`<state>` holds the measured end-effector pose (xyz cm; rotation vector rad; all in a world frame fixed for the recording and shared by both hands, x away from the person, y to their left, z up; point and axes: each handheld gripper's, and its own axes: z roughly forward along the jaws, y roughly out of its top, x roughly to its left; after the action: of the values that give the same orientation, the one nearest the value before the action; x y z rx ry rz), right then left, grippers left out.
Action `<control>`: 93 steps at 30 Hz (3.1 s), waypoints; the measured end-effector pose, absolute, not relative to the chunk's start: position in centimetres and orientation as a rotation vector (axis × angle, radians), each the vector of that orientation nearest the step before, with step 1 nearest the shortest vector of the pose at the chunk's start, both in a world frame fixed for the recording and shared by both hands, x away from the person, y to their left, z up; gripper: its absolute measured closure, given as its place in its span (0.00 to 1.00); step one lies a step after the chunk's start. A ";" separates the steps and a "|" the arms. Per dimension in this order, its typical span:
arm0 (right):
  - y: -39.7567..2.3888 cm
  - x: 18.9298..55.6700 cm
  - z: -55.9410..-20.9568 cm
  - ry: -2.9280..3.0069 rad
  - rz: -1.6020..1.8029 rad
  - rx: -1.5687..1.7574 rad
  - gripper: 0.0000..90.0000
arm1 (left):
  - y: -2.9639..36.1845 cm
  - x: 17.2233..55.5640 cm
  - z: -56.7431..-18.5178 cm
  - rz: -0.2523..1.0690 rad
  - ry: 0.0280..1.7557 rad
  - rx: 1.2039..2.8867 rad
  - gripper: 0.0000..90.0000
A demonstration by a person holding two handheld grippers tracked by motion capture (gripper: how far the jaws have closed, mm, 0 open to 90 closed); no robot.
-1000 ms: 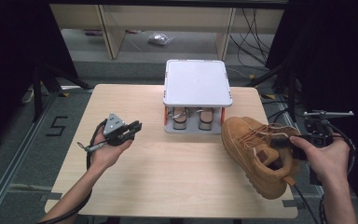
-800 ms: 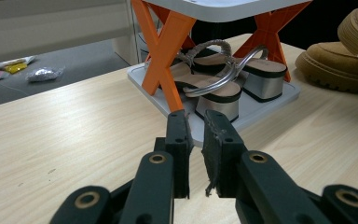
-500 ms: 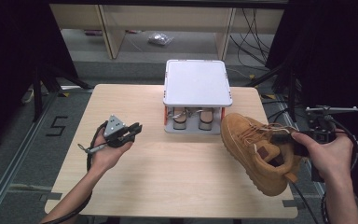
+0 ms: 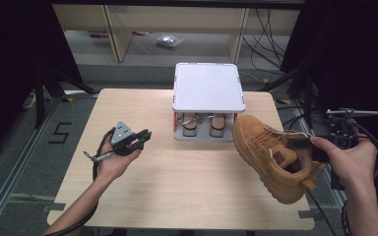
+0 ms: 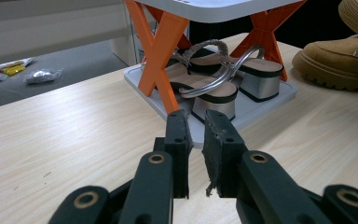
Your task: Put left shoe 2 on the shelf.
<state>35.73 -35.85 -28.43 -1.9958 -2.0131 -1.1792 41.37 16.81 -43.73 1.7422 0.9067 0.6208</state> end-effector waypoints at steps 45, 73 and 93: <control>-35.3 36.9 -26.5 -2.038 -1.262 -1.948 0.94 | 16.9 41.3 -43.9 0.622 0.910 1.749 0.88; -34.5 38.6 -24.3 -1.988 -1.409 -1.888 0.95 | 16.9 41.3 -43.9 0.620 0.909 1.750 0.89; -32.5 43.2 -22.7 -1.873 -1.486 -1.867 0.94 | 16.6 41.3 -43.4 0.617 0.877 1.745 0.89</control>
<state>43.22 -32.47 -22.74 -1.8673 -1.8727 -1.4858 41.28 16.60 -43.37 1.7448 0.8774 0.6170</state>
